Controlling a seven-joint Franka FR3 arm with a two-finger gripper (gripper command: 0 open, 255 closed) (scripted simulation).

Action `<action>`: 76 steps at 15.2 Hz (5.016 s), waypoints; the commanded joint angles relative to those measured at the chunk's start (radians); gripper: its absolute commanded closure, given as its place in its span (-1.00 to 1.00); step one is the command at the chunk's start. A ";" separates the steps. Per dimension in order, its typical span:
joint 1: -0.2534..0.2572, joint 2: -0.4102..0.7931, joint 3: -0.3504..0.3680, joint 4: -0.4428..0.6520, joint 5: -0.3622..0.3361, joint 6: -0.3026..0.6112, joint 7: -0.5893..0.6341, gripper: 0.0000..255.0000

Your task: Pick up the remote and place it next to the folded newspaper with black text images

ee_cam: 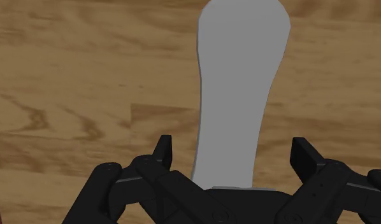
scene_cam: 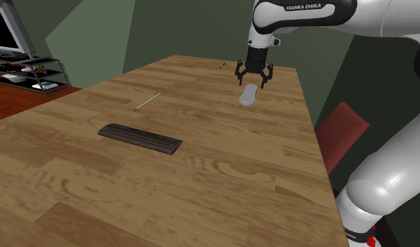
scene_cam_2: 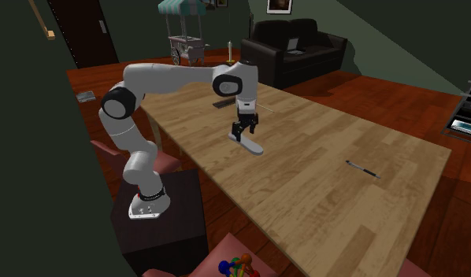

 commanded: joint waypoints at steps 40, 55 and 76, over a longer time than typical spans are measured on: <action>0.008 0.016 0.011 0.172 0.001 -0.155 0.027 1.00; 0.128 -0.259 0.210 -0.077 0.090 -0.165 0.333 1.00; 0.251 -0.307 0.552 -0.062 0.242 -0.163 0.778 1.00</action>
